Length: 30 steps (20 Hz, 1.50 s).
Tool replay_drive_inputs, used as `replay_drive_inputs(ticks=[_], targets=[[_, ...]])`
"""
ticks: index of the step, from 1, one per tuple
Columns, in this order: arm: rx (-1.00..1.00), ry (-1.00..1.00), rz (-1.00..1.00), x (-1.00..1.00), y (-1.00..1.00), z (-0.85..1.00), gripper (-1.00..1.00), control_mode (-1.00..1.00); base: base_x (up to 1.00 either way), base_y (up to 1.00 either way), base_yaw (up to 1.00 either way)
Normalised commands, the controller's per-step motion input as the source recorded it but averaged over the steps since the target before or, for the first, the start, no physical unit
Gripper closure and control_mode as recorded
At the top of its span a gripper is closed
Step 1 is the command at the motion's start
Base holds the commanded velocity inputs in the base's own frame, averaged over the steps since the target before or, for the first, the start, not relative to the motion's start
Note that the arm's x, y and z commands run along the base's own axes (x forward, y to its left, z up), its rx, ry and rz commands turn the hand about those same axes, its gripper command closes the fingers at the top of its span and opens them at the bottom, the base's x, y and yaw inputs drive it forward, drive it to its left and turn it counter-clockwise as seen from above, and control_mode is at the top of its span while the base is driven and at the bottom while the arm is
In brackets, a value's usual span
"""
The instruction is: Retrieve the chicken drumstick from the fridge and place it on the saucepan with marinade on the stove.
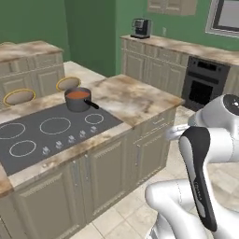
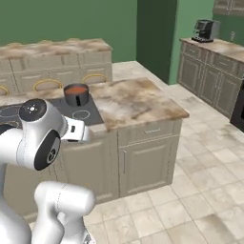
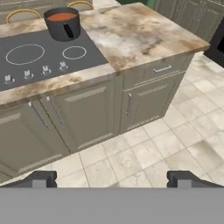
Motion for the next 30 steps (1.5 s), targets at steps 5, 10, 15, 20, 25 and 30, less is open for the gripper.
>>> replay_drive_inputs(ticks=[5,10,15,20,25,30], targets=[[0.00,0.00,0.00,0.00,0.00,0.00,-1.00,1.00,0.01,-0.18,-0.69],[0.00,0.00,0.00,0.00,0.00,0.00,-1.00,1.00,0.00,-0.16,-0.81],[0.00,0.00,0.00,0.00,0.00,0.00,-1.00,1.00,0.07,-0.04,-0.91],[0.00,0.00,0.00,0.00,0.00,0.00,-1.00,1.00,0.06,-0.01,-0.93],[0.00,0.00,0.00,0.00,0.00,0.00,-1.00,1.00,0.00,0.00,-0.92],[0.00,0.00,0.00,0.00,0.00,0.00,-1.00,1.00,0.00,0.00,-0.88]])
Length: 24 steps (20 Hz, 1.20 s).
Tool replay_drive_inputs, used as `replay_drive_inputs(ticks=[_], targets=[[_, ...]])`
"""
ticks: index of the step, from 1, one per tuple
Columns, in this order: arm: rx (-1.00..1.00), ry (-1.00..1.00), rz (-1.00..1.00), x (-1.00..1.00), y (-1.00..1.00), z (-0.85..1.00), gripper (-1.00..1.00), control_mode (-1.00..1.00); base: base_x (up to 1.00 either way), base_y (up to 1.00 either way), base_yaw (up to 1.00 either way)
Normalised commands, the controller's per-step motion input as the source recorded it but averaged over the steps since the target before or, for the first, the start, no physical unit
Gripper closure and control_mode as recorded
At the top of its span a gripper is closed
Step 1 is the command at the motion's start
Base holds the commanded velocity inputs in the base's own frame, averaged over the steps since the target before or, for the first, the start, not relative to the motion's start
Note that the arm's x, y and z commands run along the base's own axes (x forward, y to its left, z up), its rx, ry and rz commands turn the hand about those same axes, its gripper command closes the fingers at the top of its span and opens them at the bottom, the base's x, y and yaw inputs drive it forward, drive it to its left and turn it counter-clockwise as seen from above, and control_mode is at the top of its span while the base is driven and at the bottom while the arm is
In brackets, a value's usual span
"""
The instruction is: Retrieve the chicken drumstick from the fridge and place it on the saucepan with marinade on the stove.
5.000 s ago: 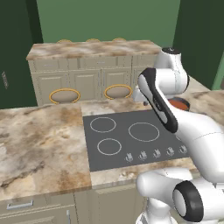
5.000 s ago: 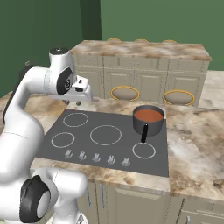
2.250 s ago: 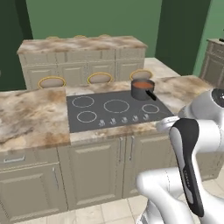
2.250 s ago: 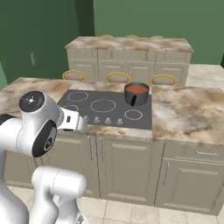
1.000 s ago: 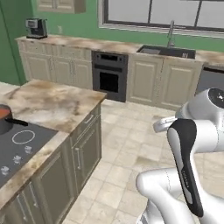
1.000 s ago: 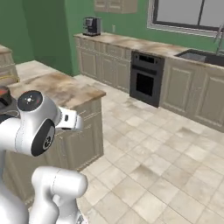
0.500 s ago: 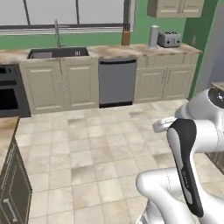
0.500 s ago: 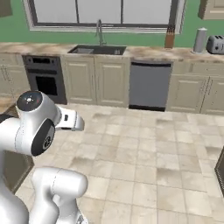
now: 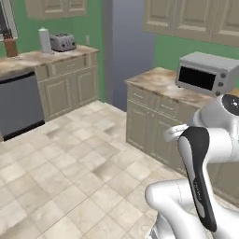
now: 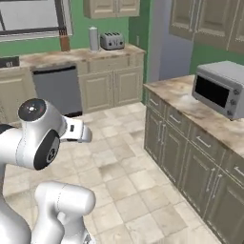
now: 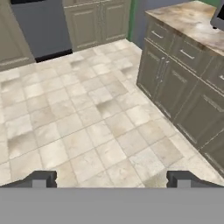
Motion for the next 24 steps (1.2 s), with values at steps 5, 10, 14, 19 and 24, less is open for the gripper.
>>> replay_drive_inputs(ticks=[5,10,14,19,24], targets=[[0.00,0.00,0.00,0.00,0.00,0.00,-1.00,1.00,0.00,0.00,-0.88],[0.00,0.00,0.00,0.00,0.00,0.00,-1.00,1.00,0.00,0.00,-0.88],[0.00,0.00,0.00,0.00,0.00,0.00,-1.00,1.00,0.00,-0.04,-0.82],[0.00,0.00,0.00,0.00,0.00,0.00,-1.00,1.00,0.00,-0.24,-0.72],[0.00,0.00,0.00,0.00,0.00,0.00,-1.00,1.00,0.01,-0.30,-0.48]])
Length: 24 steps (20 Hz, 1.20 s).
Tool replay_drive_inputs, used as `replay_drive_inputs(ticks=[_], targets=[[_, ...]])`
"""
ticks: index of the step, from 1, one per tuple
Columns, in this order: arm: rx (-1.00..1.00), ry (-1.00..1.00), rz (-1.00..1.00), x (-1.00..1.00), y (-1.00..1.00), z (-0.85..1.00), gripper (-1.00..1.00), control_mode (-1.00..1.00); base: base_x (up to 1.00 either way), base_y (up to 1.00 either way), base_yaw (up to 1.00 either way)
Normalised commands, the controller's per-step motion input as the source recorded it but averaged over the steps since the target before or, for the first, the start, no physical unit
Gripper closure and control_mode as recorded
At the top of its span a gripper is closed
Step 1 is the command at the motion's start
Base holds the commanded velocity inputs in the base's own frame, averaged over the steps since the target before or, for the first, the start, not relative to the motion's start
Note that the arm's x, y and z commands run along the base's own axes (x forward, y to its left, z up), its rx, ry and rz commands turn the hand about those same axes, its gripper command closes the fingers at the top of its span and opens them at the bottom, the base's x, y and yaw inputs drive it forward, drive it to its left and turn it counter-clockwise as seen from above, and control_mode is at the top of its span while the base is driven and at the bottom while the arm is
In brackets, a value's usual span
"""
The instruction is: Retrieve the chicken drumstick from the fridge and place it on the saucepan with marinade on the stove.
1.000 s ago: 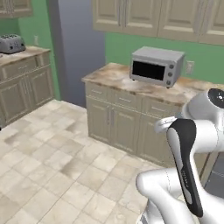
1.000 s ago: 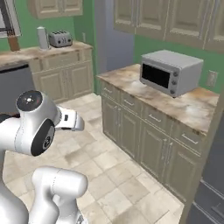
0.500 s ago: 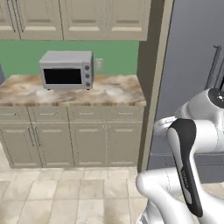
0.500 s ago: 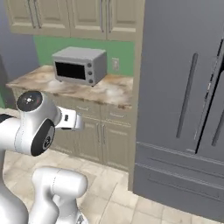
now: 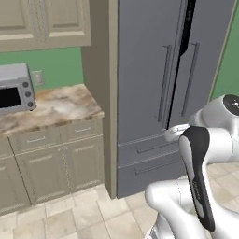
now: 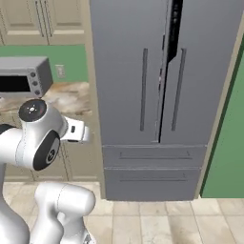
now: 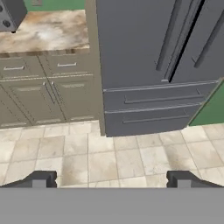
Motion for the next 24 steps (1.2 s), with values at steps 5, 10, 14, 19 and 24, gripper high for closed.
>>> replay_drive_inputs(ticks=[5,10,14,19,24], targets=[[0.00,0.00,0.00,0.00,0.00,0.00,-1.00,1.00,0.17,-0.48,-0.20],[0.00,0.00,0.00,0.00,0.00,0.00,-1.00,1.00,0.27,-0.69,-0.05],[0.00,0.00,0.00,0.00,0.00,0.00,-1.00,1.00,0.18,-0.69,0.02],[0.00,0.00,0.00,0.00,0.00,0.00,-1.00,1.00,0.06,-0.49,0.14],[0.00,0.00,0.00,0.00,0.00,0.00,-1.00,1.00,0.20,-0.18,0.23]])
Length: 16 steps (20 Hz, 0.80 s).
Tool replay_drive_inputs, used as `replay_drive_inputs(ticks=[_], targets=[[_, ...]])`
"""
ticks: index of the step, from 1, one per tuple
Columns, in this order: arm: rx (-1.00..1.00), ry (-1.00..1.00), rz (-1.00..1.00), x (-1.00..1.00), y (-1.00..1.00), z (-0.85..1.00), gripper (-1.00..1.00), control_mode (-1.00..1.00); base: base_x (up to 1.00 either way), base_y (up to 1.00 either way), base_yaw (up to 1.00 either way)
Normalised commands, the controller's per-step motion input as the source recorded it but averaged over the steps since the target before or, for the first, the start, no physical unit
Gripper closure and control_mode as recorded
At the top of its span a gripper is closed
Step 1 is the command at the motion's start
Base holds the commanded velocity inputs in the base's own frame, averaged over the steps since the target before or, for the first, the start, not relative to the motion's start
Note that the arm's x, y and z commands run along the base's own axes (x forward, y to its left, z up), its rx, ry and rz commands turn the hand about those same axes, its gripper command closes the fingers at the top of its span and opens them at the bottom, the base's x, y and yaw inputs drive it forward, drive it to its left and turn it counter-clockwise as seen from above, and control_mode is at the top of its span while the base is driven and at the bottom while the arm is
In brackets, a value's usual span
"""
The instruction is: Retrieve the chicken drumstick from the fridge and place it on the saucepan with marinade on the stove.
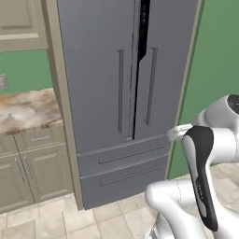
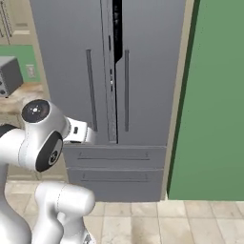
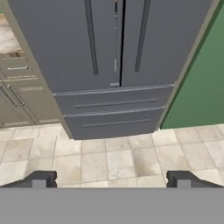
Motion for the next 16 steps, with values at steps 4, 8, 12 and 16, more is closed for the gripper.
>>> replay_drive_inputs(ticks=[4,8,12,16], targets=[[0.00,0.00,0.00,0.00,0.00,0.00,-1.00,1.00,0.26,0.00,0.30],[0.00,0.00,0.00,0.00,0.00,0.00,-1.00,1.00,0.20,-0.02,0.31],[0.00,0.00,0.00,0.00,0.00,0.00,-1.00,1.00,0.03,-0.33,0.16],[0.00,0.00,0.00,0.00,0.00,0.00,-1.00,1.00,0.00,-0.56,0.00]])
